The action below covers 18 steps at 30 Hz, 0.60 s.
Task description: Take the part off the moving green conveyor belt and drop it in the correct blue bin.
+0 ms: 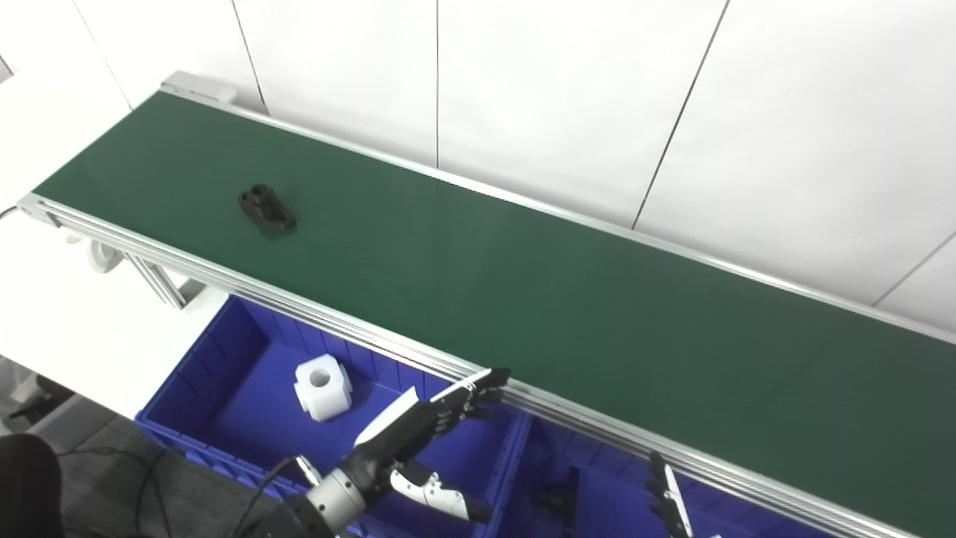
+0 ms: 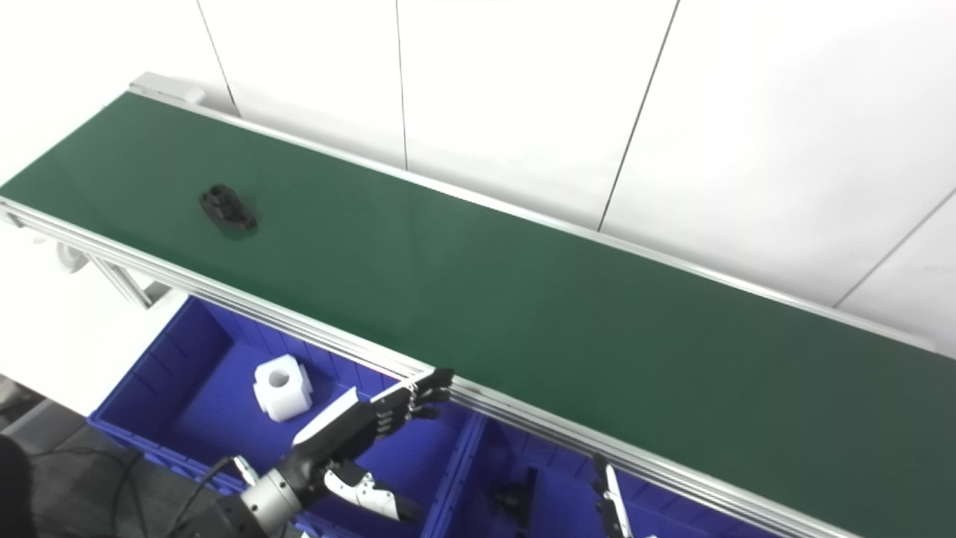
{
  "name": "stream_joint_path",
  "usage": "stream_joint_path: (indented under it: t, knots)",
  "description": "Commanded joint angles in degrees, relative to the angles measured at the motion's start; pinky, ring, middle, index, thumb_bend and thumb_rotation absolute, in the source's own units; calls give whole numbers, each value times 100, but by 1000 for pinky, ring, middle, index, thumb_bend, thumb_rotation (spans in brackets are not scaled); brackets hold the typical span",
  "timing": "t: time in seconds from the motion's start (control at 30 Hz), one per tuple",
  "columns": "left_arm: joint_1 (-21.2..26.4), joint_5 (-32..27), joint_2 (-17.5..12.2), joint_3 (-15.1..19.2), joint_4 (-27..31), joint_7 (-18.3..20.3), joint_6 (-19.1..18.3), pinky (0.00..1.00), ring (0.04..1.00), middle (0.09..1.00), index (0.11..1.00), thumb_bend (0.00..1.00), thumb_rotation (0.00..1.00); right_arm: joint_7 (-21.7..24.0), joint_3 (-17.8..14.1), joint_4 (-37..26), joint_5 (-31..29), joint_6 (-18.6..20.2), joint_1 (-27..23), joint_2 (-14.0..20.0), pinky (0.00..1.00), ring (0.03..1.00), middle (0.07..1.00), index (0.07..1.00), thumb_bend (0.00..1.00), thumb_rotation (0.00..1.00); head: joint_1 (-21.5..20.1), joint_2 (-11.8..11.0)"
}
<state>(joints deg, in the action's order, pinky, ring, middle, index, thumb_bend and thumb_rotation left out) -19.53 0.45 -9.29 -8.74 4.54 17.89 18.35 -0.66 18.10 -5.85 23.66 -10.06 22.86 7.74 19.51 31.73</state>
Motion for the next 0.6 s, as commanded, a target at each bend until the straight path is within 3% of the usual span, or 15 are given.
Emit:
stream_joint_path:
  t: [0.0,0.3,0.57]
  knots:
    - [70,-16,-5,-35,-1,-64,304,882,933,967,940,811,295,-82,8,-67,-34,-381,2,-25,926,951,989,1000,656,375,-25,-43]
    - [141,155,-5,-139,-183,-99,461,850,926,958,932,825,303,-175,-19,160,-24,-525,-25,-56,918,941,981,1000,656,375,-109,-356]
    - [206,183,32,-174,-228,-130,479,841,909,945,917,830,272,-219,-67,241,8,-636,-85,-34,909,937,978,1000,669,345,-46,-381]
